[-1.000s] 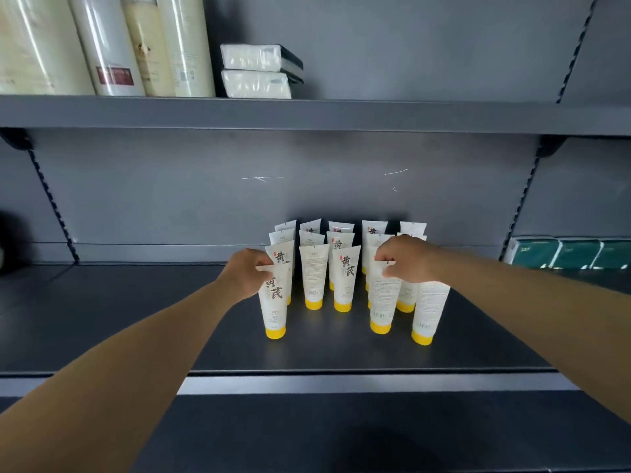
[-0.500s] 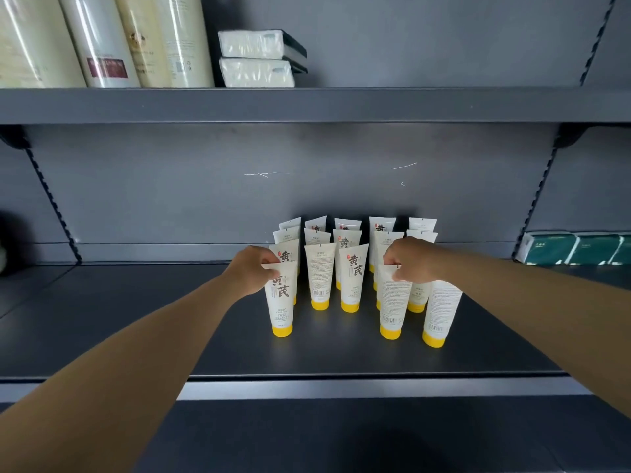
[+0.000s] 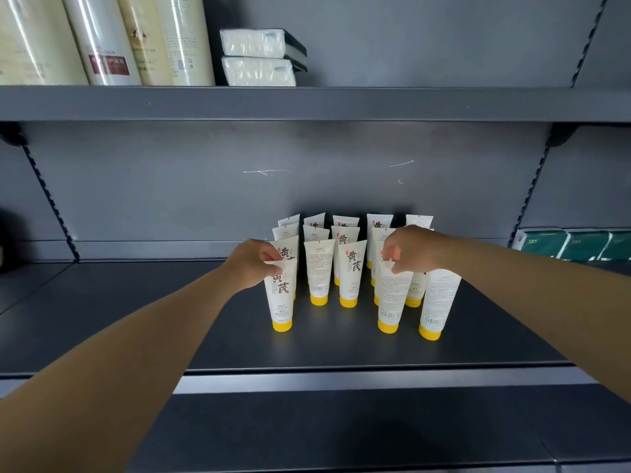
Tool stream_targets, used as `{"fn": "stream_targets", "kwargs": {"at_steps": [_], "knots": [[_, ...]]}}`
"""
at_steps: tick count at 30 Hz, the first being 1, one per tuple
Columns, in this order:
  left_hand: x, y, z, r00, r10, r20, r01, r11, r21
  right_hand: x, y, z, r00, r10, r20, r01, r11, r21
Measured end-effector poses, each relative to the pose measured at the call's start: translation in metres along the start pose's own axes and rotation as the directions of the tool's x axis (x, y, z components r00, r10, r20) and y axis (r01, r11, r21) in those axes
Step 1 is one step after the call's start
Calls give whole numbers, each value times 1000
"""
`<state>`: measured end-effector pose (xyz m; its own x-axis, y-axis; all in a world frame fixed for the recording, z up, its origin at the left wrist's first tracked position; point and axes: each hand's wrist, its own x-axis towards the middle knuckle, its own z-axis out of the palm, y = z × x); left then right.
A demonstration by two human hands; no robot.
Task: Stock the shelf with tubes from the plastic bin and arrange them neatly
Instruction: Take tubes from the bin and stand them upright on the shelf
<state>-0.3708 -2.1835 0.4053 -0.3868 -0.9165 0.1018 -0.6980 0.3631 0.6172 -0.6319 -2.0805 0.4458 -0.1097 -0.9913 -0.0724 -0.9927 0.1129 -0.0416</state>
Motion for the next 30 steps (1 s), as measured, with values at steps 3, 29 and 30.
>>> {"fn": "stream_targets", "kwargs": {"at_steps": [3, 29, 30], "knots": [[-9, 5, -5, 1000, 5, -20, -6, 998, -62, -18, -4, -8, 998, -19, -54, 20, 999, 25], [-305, -40, 198, 906, 36, 423, -61, 997, 45, -310, -17, 204, 923, 115, 368, -153, 985, 75], [-317, -49, 220, 887, 17, 461, -43, 998, 46, -314, -11, 224, 908, 116, 402, -153, 986, 62]]}}
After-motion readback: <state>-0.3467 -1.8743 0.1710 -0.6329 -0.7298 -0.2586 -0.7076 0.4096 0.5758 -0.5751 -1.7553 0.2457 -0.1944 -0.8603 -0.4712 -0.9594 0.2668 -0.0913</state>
